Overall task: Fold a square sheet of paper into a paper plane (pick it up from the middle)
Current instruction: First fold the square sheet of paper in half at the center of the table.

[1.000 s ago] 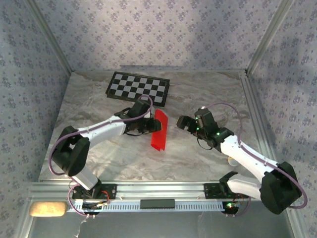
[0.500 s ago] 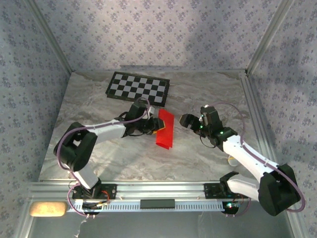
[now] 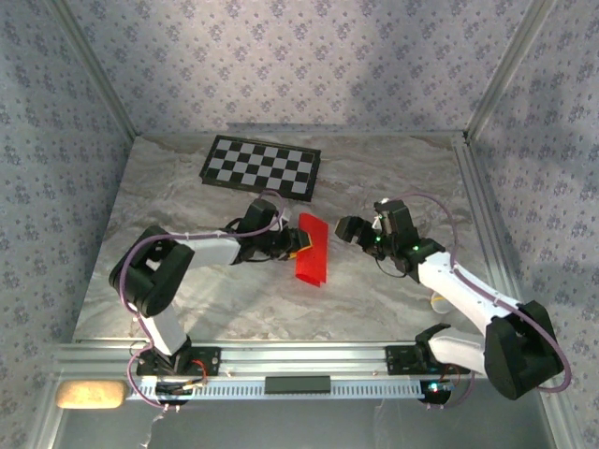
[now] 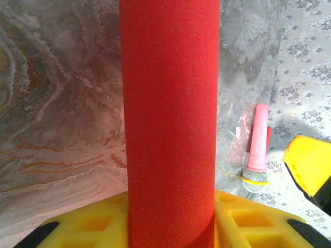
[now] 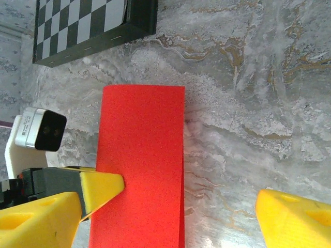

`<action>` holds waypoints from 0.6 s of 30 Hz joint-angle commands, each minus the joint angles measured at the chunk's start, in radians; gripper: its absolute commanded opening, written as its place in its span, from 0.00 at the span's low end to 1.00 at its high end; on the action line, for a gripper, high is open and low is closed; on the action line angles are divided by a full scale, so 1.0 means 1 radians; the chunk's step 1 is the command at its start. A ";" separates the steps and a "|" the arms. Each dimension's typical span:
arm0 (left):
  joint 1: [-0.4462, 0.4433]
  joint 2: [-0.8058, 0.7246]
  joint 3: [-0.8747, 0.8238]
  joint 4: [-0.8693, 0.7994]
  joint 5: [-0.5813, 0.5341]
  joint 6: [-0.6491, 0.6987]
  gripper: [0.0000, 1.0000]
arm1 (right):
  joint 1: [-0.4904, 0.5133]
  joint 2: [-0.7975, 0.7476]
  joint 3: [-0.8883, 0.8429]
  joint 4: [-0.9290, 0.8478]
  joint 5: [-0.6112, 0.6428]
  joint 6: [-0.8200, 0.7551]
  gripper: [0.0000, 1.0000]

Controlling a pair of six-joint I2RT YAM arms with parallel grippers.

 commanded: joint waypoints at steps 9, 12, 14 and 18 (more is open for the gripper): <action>-0.013 0.044 0.007 -0.071 -0.057 0.066 0.39 | -0.003 0.053 0.005 0.020 -0.029 0.013 0.90; -0.024 0.053 0.022 -0.105 -0.076 0.090 0.39 | -0.003 0.068 0.014 0.017 -0.037 0.013 0.90; -0.030 0.059 0.030 -0.131 -0.093 0.104 0.39 | -0.001 0.077 0.021 0.016 -0.041 0.010 0.90; -0.043 0.062 0.041 -0.185 -0.137 0.128 0.40 | -0.001 0.091 0.035 0.012 -0.049 0.008 0.90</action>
